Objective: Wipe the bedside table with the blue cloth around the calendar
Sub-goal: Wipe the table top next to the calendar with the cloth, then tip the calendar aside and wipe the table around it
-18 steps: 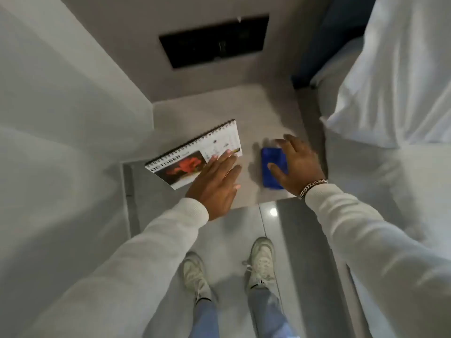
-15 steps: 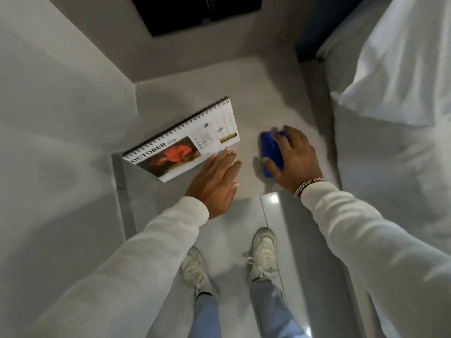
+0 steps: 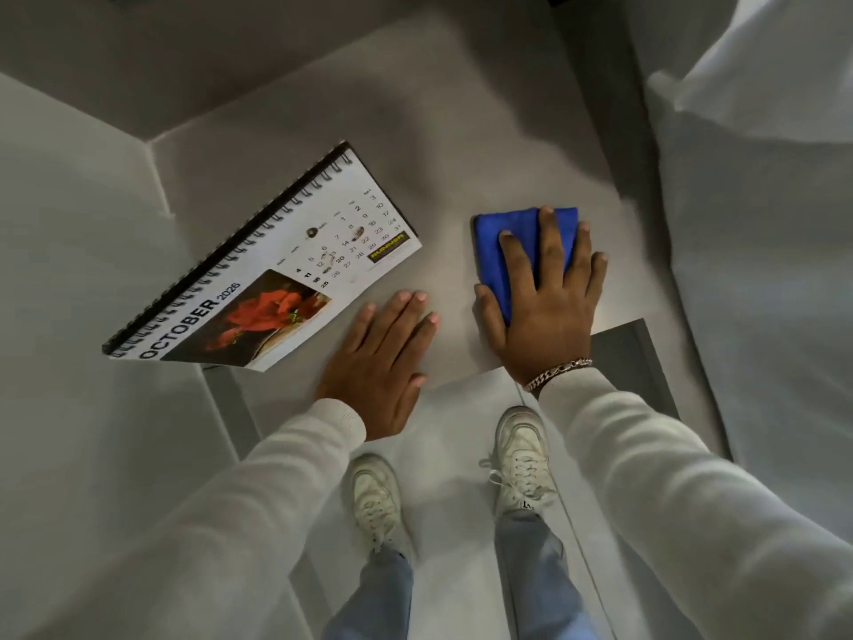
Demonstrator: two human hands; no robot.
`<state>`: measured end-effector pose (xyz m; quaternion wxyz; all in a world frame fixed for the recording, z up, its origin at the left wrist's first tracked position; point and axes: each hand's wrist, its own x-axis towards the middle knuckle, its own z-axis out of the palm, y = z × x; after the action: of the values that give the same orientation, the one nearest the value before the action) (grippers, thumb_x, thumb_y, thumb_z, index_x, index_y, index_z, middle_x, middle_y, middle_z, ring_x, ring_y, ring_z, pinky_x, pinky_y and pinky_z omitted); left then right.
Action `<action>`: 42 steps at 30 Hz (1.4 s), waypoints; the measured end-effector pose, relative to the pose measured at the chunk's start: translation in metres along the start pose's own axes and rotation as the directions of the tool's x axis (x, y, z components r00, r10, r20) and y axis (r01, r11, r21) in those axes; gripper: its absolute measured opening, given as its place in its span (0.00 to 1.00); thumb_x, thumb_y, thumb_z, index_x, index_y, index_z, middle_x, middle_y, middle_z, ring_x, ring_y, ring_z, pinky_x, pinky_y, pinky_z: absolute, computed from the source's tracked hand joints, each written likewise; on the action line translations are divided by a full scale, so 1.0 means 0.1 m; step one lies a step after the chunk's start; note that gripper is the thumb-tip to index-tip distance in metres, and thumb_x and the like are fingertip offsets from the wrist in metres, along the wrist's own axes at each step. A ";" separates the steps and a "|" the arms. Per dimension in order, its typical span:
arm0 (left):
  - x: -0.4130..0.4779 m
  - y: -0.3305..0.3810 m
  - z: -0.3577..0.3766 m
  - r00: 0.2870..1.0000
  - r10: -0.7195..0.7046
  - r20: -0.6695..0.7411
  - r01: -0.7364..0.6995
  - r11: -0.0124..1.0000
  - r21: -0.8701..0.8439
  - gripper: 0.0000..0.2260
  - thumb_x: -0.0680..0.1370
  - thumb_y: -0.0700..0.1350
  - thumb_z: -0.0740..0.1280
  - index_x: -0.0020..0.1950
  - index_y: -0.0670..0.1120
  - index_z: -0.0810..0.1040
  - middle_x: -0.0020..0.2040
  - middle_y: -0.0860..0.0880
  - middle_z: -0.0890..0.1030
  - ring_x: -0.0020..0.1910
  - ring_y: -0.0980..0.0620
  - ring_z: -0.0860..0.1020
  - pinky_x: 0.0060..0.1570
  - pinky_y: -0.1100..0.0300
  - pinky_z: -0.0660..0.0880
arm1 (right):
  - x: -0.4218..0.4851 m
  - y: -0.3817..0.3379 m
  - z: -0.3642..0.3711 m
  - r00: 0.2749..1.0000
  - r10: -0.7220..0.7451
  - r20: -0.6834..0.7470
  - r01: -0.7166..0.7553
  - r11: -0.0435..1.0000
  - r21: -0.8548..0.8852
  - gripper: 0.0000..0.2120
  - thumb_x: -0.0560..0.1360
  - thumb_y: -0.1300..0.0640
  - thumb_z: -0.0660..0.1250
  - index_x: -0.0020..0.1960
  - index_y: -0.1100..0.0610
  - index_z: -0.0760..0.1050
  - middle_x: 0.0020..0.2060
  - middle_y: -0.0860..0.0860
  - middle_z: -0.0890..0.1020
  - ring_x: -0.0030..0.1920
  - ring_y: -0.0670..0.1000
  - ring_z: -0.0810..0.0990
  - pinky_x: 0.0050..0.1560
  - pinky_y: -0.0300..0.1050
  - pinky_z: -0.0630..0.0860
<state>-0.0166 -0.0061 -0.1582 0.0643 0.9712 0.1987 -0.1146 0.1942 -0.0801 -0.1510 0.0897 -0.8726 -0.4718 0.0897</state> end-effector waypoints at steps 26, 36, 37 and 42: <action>-0.53 -0.71 -1.55 0.960 0.044 -0.276 -0.103 0.974 -0.204 0.31 0.80 0.54 0.53 0.78 0.40 0.52 0.80 0.38 0.54 0.80 0.42 0.46 0.77 0.40 0.43 | -0.85 -1.07 -0.41 0.898 0.441 0.006 -0.368 0.743 0.559 0.14 0.75 0.56 0.66 0.60 0.56 0.72 0.58 0.56 0.79 0.53 0.58 0.79 0.49 0.41 0.67; -0.21 -1.47 -1.54 0.962 0.271 0.026 -0.272 0.962 0.040 0.38 0.79 0.63 0.51 0.79 0.43 0.40 0.81 0.43 0.44 0.80 0.46 0.41 0.78 0.42 0.43 | -0.67 -1.88 -0.21 0.803 0.591 0.076 -0.340 0.349 0.873 0.20 0.77 0.57 0.65 0.68 0.55 0.70 0.64 0.55 0.78 0.61 0.54 0.76 0.65 0.53 0.73; -0.20 -1.48 -1.52 0.963 0.267 0.018 -0.268 0.963 0.042 0.38 0.79 0.64 0.51 0.79 0.44 0.39 0.81 0.43 0.44 0.80 0.46 0.40 0.78 0.42 0.43 | -0.63 -1.91 -0.21 0.787 0.612 0.080 -0.342 0.325 0.881 0.21 0.77 0.57 0.65 0.69 0.55 0.70 0.64 0.55 0.78 0.61 0.55 0.76 0.65 0.53 0.73; -0.20 -1.50 -1.50 0.955 0.297 0.009 -0.297 0.955 0.003 0.37 0.79 0.63 0.50 0.79 0.44 0.39 0.81 0.43 0.43 0.80 0.46 0.40 0.78 0.43 0.41 | -0.46 -2.07 -0.18 0.738 0.659 0.142 -0.375 0.227 0.899 0.21 0.77 0.57 0.66 0.69 0.57 0.69 0.66 0.58 0.75 0.64 0.57 0.74 0.67 0.55 0.71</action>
<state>-0.0654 0.1489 -0.0205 0.0794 0.9897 0.0503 -0.1081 0.0065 -0.0085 -0.0803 0.5600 -0.7965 -0.0123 0.2278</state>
